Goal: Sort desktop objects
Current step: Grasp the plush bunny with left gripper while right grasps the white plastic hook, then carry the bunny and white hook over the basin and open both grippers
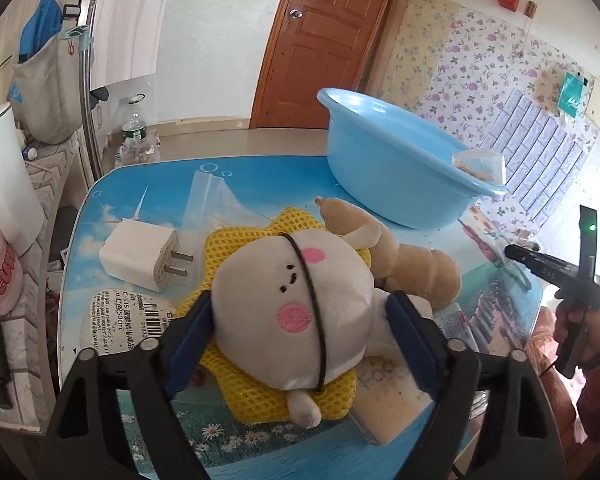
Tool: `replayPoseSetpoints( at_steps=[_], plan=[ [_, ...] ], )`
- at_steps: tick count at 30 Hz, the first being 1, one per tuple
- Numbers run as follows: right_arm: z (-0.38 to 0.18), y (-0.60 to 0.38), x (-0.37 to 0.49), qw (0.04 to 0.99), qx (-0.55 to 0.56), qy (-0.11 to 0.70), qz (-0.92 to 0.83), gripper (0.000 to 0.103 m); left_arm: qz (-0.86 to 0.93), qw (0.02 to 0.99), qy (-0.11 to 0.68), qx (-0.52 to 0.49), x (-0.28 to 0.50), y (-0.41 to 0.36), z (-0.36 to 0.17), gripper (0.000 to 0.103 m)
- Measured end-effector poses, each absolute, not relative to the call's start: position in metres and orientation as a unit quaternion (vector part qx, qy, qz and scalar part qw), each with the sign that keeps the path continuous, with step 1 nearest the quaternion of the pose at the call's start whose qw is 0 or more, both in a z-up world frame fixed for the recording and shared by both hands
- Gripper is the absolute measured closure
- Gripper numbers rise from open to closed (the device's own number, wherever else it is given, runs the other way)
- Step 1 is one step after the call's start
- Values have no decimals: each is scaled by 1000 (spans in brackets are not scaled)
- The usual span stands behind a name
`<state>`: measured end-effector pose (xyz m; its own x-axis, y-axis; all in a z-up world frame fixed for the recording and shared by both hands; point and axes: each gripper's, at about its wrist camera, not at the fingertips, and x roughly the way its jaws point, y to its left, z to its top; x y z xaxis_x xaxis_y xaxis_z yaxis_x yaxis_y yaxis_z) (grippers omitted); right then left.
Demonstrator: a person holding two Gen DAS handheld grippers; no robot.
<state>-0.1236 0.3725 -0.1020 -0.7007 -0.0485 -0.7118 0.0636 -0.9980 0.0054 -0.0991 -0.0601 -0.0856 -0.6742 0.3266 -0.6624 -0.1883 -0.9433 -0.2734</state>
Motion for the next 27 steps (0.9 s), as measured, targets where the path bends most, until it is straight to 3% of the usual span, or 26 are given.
replayPoseSetpoints(
  at_steps=[2, 3, 4, 6, 8, 11, 27],
  plan=[
    [-107, 372, -128, 30, 400, 10, -916, 75, 911, 142, -100, -375, -97, -64, -84, 27],
    [-112, 372, -129, 28, 407, 7, -913, 69, 913, 137, -101, -371, -96, -65, -83, 36],
    [-113, 372, -129, 26, 403, 7, -915, 68, 914, 135, -104, -370, -95, -67, -81, 36],
    [-113, 371, -127, 31, 399, 13, -916, 69, 912, 136, -103, -372, -94, -68, -81, 36],
    [-113, 371, -127, 41, 401, 12, -915, 80, 914, 134, -95, -371, -93, -66, -80, 36],
    [-111, 372, -125, 43, 400, 6, -916, 84, 916, 134, -88, -368, -90, -63, -77, 36],
    [-74, 361, -108, 82, 354, -7, -932, 84, 931, 140, -72, -328, -72, -54, -38, 36]
  ],
)
